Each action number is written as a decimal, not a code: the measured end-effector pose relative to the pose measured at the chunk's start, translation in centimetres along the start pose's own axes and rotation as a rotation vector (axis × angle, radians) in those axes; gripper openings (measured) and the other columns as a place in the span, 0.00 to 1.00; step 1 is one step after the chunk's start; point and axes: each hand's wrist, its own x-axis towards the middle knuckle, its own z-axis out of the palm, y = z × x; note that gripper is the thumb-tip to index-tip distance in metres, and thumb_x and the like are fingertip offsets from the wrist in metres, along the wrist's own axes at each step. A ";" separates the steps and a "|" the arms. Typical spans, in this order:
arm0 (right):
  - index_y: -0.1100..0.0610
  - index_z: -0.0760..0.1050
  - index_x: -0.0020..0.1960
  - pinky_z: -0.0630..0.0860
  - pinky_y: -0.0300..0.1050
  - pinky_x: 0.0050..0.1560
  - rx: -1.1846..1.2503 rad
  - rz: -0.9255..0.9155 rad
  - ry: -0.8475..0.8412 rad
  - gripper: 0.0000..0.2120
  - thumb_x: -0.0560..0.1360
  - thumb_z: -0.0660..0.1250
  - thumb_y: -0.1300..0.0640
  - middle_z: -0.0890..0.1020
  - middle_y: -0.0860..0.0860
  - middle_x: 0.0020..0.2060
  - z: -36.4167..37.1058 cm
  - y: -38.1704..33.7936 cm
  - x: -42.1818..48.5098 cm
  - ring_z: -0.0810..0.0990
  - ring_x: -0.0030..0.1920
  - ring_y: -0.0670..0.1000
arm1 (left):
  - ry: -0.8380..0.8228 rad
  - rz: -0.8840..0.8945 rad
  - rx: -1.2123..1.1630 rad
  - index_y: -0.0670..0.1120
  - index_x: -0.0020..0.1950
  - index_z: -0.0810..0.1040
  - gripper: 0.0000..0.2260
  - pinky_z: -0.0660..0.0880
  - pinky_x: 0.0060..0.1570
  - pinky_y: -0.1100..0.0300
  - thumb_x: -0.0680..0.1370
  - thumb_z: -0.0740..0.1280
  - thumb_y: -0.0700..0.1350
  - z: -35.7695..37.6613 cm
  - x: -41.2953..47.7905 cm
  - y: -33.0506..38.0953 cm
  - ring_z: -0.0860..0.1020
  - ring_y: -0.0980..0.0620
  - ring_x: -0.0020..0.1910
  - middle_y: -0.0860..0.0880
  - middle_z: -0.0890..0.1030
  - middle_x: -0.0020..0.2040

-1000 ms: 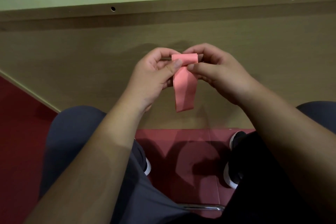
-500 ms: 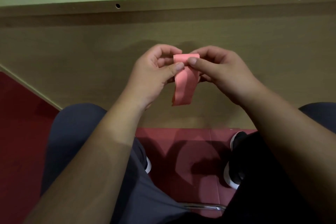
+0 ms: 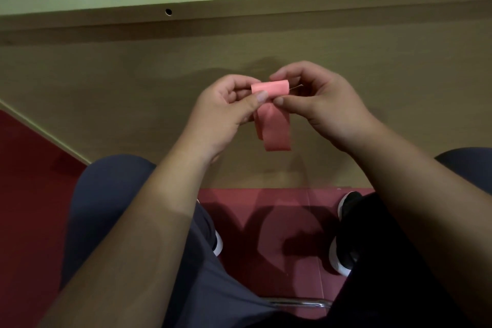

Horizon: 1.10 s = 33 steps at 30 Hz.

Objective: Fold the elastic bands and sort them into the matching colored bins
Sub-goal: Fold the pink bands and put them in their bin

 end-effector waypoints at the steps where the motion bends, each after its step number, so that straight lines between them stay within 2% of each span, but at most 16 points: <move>1: 0.54 0.82 0.58 0.81 0.49 0.55 -0.009 -0.006 0.002 0.16 0.75 0.75 0.70 0.84 0.64 0.53 0.2 0.0 0.0 0.82 0.49 0.51 | 0.008 0.007 0.000 0.48 0.57 0.84 0.10 0.81 0.57 0.47 0.76 0.76 0.43 0.0 0.1 0.0 0.84 0.49 0.53 0.47 0.86 0.51; 4: 0.53 0.81 0.59 0.79 0.50 0.57 0.036 -0.013 -0.018 0.16 0.75 0.74 0.69 0.82 0.66 0.52 0.3 0.1 0.1 0.81 0.50 0.53 | 0.020 0.026 0.014 0.46 0.58 0.83 0.09 0.79 0.45 0.61 0.79 0.75 0.37 0.1 0.2 0.0 0.84 0.54 0.48 0.49 0.86 0.48; 6: 0.54 0.80 0.61 0.79 0.49 0.56 0.081 0.001 -0.049 0.15 0.76 0.74 0.65 0.81 0.60 0.51 0.1 0.1 0.1 0.80 0.51 0.53 | 0.038 0.030 0.021 0.45 0.59 0.83 0.10 0.78 0.43 0.63 0.79 0.74 0.36 0.1 0.1 0.1 0.84 0.55 0.47 0.50 0.86 0.48; 9: 0.57 0.80 0.63 0.81 0.49 0.54 0.091 0.021 -0.049 0.13 0.80 0.74 0.63 0.83 0.58 0.51 0.2 0.1 0.0 0.82 0.50 0.52 | 0.042 0.031 0.008 0.45 0.59 0.83 0.09 0.79 0.45 0.61 0.80 0.74 0.37 0.1 0.1 0.3 0.84 0.54 0.48 0.49 0.86 0.48; 14: 0.61 0.81 0.64 0.82 0.47 0.50 0.087 0.016 0.026 0.12 0.80 0.73 0.64 0.86 0.55 0.49 0.5 0.3 0.1 0.84 0.47 0.49 | 0.051 -0.020 -0.104 0.43 0.61 0.82 0.09 0.81 0.56 0.48 0.81 0.73 0.40 0.5 -0.1 0.2 0.86 0.47 0.52 0.43 0.88 0.53; 16: 0.61 0.82 0.63 0.82 0.45 0.49 0.095 0.014 0.052 0.12 0.80 0.74 0.64 0.86 0.55 0.49 0.6 0.5 0.1 0.84 0.48 0.48 | 0.057 -0.054 -0.148 0.40 0.64 0.80 0.10 0.82 0.55 0.50 0.82 0.71 0.39 0.9 -0.4 0.3 0.86 0.47 0.52 0.42 0.88 0.53; 19: 0.61 0.82 0.63 0.82 0.47 0.50 0.111 0.014 0.084 0.12 0.80 0.74 0.64 0.87 0.55 0.49 0.9 0.9 0.2 0.84 0.48 0.49 | 0.060 -0.073 -0.167 0.38 0.66 0.79 0.12 0.84 0.54 0.53 0.83 0.71 0.40 1.3 -0.5 0.3 0.87 0.47 0.52 0.41 0.88 0.54; 23: 0.59 0.82 0.63 0.82 0.45 0.51 0.125 0.003 0.110 0.13 0.79 0.74 0.66 0.87 0.52 0.48 1.1 1.1 0.1 0.85 0.49 0.47 | 0.072 -0.101 -0.192 0.37 0.69 0.77 0.17 0.84 0.55 0.52 0.82 0.72 0.41 1.1 -0.2 0.1 0.86 0.45 0.55 0.38 0.87 0.58; 25: 0.57 0.82 0.62 0.82 0.46 0.51 0.123 0.003 0.093 0.13 0.79 0.74 0.67 0.87 0.53 0.48 1.2 1.3 0.1 0.84 0.49 0.48 | 0.068 -0.119 -0.196 0.36 0.69 0.78 0.16 0.84 0.57 0.50 0.82 0.71 0.41 0.9 -0.1 0.0 0.86 0.44 0.55 0.37 0.86 0.59; 27: 0.54 0.83 0.61 0.81 0.50 0.54 0.115 0.009 0.067 0.14 0.78 0.75 0.66 0.86 0.59 0.50 1.2 1.3 0.1 0.84 0.50 0.50 | 0.068 -0.131 -0.190 0.37 0.67 0.79 0.15 0.82 0.59 0.49 0.82 0.71 0.40 0.8 -0.1 -0.2 0.86 0.44 0.55 0.37 0.86 0.58; 29: 0.54 0.82 0.61 0.80 0.54 0.56 0.114 0.028 0.038 0.14 0.77 0.75 0.66 0.84 0.66 0.54 1.3 1.2 0.2 0.82 0.51 0.53 | 0.075 -0.124 -0.197 0.38 0.65 0.80 0.12 0.83 0.56 0.53 0.82 0.71 0.38 0.7 0.0 -0.5 0.86 0.47 0.52 0.40 0.87 0.53; 31: 0.55 0.82 0.61 0.79 0.53 0.55 0.135 0.068 0.014 0.15 0.78 0.74 0.68 0.84 0.66 0.53 1.2 1.0 0.2 0.81 0.50 0.53 | 0.085 -0.109 -0.189 0.39 0.64 0.80 0.12 0.82 0.52 0.57 0.81 0.71 0.36 0.5 0.1 -0.5 0.86 0.50 0.49 0.43 0.87 0.51; 33: 0.55 0.81 0.62 0.78 0.50 0.53 0.185 0.108 -0.011 0.13 0.79 0.73 0.66 0.83 0.61 0.51 1.3 0.9 0.2 0.78 0.48 0.54 | 0.090 -0.091 -0.183 0.40 0.63 0.80 0.12 0.81 0.52 0.57 0.80 0.72 0.35 0.4 0.2 -0.6 0.86 0.49 0.50 0.43 0.87 0.52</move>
